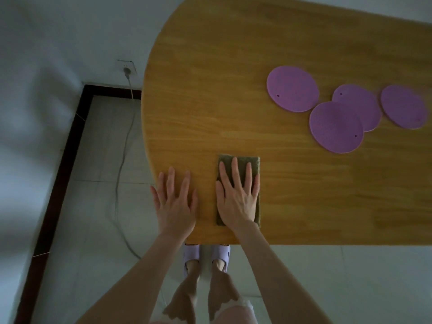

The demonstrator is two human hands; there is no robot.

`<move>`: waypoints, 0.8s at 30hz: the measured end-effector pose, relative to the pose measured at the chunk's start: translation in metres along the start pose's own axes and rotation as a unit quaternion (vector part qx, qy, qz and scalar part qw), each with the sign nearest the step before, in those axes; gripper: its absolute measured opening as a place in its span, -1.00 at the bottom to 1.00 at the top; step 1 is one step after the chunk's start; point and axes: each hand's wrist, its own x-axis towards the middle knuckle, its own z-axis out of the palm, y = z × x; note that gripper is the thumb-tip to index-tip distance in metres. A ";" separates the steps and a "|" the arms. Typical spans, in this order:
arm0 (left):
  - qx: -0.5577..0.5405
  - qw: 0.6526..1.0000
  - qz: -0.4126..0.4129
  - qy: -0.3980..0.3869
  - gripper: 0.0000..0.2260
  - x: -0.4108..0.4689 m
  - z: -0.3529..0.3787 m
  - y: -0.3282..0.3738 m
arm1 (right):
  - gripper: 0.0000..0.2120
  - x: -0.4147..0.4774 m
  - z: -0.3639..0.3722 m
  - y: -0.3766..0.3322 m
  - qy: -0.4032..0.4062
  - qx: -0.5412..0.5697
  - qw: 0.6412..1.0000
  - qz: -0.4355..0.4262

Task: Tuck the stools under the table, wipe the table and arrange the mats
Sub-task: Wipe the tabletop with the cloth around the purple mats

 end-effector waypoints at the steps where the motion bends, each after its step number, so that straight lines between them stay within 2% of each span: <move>1: 0.000 1.000 0.003 0.002 -0.50 0.000 0.000 0.000 | -0.52 -0.012 0.002 0.001 -0.005 0.000 1.000 -0.019; 4: 0.007 1.000 0.006 0.001 -0.50 0.000 0.000 -0.001 | -0.52 -0.040 0.003 0.021 -0.013 -0.013 0.998 -0.054; 8: 0.021 1.000 0.005 -0.003 -0.50 0.002 -0.004 0.000 | -0.49 -0.015 -0.008 0.048 -0.013 -0.015 1.000 0.015; 11: 0.029 0.999 -0.013 -0.008 -0.49 0.006 -0.008 0.001 | -0.44 0.029 -0.015 0.035 -0.024 -0.001 0.998 0.053; 16: 0.025 0.999 -0.033 0.011 -0.51 0.000 -0.006 0.026 | -0.45 0.058 -0.014 -0.005 -0.061 -0.018 0.996 -0.061; 19: 0.013 0.998 -0.055 0.020 -0.53 -0.017 0.001 0.044 | -0.50 0.046 -0.013 0.011 -0.059 -0.019 0.992 -0.110; 22: 0.022 0.996 -0.092 0.004 -0.49 -0.034 0.006 0.056 | -0.50 0.051 -0.019 0.044 -0.046 -0.029 0.992 -0.115; 24: 0.027 0.993 -0.114 -0.005 -0.50 -0.041 0.010 0.064 | -0.47 0.074 -0.024 0.057 -0.057 -0.038 0.994 -0.090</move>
